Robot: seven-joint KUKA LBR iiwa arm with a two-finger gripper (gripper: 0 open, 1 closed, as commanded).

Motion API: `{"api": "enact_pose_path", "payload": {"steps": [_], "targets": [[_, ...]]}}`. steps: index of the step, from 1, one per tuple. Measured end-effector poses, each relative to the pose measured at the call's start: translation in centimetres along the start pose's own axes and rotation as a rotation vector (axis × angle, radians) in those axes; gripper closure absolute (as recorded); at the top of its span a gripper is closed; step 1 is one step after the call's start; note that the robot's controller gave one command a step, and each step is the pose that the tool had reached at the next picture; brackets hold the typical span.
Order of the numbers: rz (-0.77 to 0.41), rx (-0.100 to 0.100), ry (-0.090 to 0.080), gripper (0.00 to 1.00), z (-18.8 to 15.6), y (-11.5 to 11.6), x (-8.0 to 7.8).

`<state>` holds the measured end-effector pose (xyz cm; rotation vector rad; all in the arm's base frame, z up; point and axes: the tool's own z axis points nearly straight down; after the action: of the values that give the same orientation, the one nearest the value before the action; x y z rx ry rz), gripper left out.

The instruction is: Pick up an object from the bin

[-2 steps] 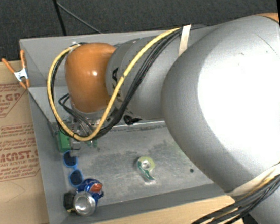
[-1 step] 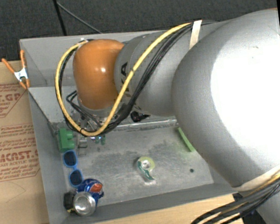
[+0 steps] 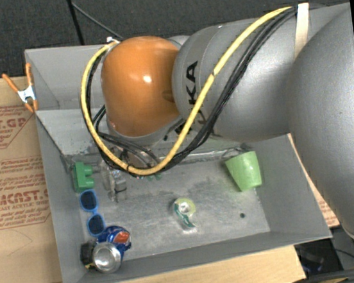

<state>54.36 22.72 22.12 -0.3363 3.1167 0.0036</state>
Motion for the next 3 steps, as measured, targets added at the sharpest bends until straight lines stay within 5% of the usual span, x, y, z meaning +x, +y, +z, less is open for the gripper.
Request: {"api": "enact_pose_path", "payload": {"steps": [1,2,3], "targets": [[0.008,0.001,0.009,1.00,11.6,-2.0,-4.5],[0.007,0.000,0.005,0.00,11.1,-1.9,-4.5],[-0.158,-0.001,0.004,0.00,9.4,1.2,-2.6]]}}
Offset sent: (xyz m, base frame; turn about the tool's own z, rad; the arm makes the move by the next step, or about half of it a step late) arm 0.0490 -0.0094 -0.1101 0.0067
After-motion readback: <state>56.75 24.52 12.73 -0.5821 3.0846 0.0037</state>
